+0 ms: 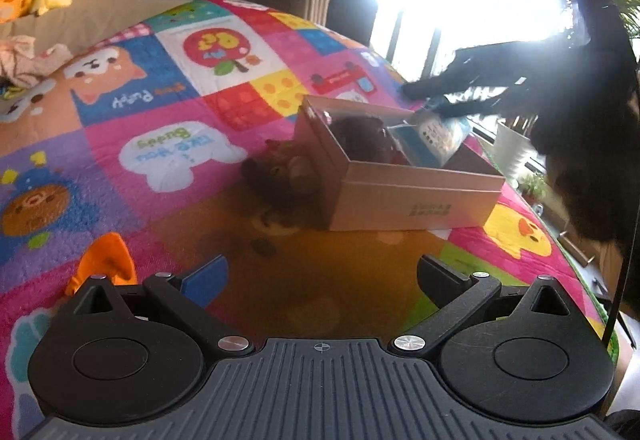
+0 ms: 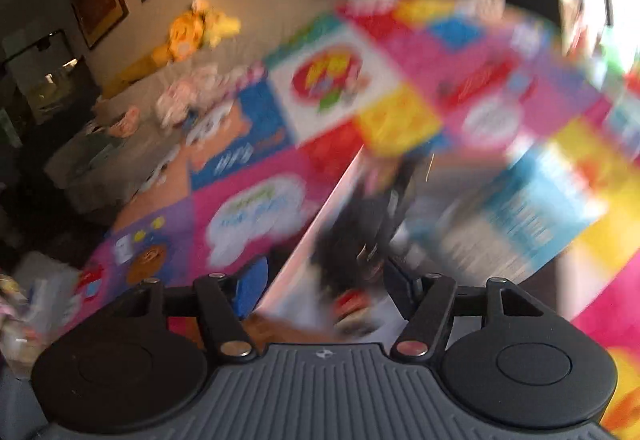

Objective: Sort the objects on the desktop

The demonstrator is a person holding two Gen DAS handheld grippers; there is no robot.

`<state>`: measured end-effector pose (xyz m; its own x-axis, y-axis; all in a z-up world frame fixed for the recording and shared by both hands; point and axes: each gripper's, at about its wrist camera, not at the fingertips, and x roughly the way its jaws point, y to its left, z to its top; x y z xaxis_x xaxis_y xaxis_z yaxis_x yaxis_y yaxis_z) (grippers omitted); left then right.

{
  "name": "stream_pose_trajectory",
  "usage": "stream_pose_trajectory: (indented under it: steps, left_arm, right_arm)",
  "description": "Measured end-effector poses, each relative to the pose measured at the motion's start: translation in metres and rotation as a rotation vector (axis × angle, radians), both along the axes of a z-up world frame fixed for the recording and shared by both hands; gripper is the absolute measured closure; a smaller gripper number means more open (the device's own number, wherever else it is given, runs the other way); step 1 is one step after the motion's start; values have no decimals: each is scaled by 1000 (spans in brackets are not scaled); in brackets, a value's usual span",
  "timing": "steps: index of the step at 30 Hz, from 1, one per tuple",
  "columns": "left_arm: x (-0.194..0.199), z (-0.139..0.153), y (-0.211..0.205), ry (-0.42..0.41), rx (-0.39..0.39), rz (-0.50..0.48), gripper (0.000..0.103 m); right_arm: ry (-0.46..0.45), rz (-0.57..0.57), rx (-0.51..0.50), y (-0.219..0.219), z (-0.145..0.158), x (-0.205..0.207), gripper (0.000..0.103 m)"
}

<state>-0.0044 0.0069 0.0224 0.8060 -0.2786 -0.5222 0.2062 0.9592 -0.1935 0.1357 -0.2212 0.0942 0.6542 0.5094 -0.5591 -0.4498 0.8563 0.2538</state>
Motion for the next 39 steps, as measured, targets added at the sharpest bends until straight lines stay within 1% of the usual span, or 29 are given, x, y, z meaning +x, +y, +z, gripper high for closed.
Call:
stream_pose_trajectory:
  steps: [2, 5, 7, 8, 9, 10, 11, 12, 14, 16, 17, 19, 20, 21, 22, 24, 25, 27, 28, 29, 32, 34, 35, 36, 38, 39]
  left_arm:
    - [0, -3, 0, 7, -4, -3, 0]
    - [-1, -5, -2, 12, -5, -12, 0]
    - [-3, -3, -2, 4, -1, -15, 0]
    - [-4, -1, -2, 0, 1, -14, 0]
    - [-6, 0, 0, -6, 3, -11, 0]
    - [-7, 1, 1, -8, 3, -7, 0]
    - [-8, 2, 3, -9, 3, -2, 0]
    - [-8, 2, 4, -8, 3, 5, 0]
    - [-5, 1, 8, 2, 1, 19, 0]
    - [-2, 0, 9, 12, -6, 27, 0]
    - [-1, 0, 9, 14, -10, 27, 0]
    - [-1, -1, 9, 14, -18, 18, 0]
    - [-1, -1, 8, 13, -17, 13, 0]
    - [-2, -1, 7, 13, -15, 8, 0]
    - [-3, 0, 5, 11, -12, 5, 0]
    - [-5, 1, 5, 4, -5, 4, 0]
    - [-6, 2, 6, 1, -3, 7, 0]
    - [-7, 4, 8, -3, -1, 19, 0]
    - [-7, 4, 10, -5, -1, 27, 0]
    - [-7, 5, 11, -6, -1, 33, 0]
    - [-8, 5, 13, -6, -4, 42, 0]
    - [-9, 5, 13, -7, 2, 45, 0]
    - [-10, 5, 14, -11, 7, 47, 0]
    - [-13, 6, 14, -18, 18, 51, 0]
    - [-18, 8, 15, -45, 69, 71, 0]
    - [-22, 8, 16, -61, 104, 87, 0]
  right_arm:
    - [-79, -77, -24, -16, 13, 0, 37]
    - [-109, -192, -24, -36, 22, 19, 37]
    - [-154, -263, -68, -42, 20, 38, 39]
    - [-166, -299, -105, -43, 15, 49, 49]
    - [-155, -327, -133, -45, 10, 62, 57]
    - [-118, -339, -138, -50, 4, 73, 59]
    - [-48, -342, -105, -55, -4, 83, 60]
    - [2, -341, -68, -59, -11, 86, 60]
    - [31, -346, -49, -61, -13, 80, 60]
    - [102, -339, -18, -59, -10, 67, 59]
    - [133, -312, 12, -58, -9, 63, 59]
    - [234, -224, 85, -58, -8, 52, 59]
    - [278, -198, 95, -57, -9, 49, 59]
    - [288, -179, 74, -53, -9, 44, 59]
    - [272, -174, 36, -49, -8, 41, 59]
    - [202, -208, -54, -42, -4, 33, 55]
    - [156, -242, -93, -40, -1, 30, 55]
    - [27, -295, -168, -37, 7, 20, 55]
    - [-19, -290, -180, -35, 10, 16, 55]
    - [-32, -271, -170, -35, 12, 15, 55]
    - [-23, -164, -120, -26, 14, 14, 56]
    - [-35, -157, -138, -18, 10, 19, 56]
    - [-25, -165, -148, -15, 5, 26, 56]
    - [9, -176, -150, -14, -2, 38, 55]
    - [102, -195, -153, -12, -19, 62, 54]
    - [107, -215, -161, -12, -21, 63, 54]
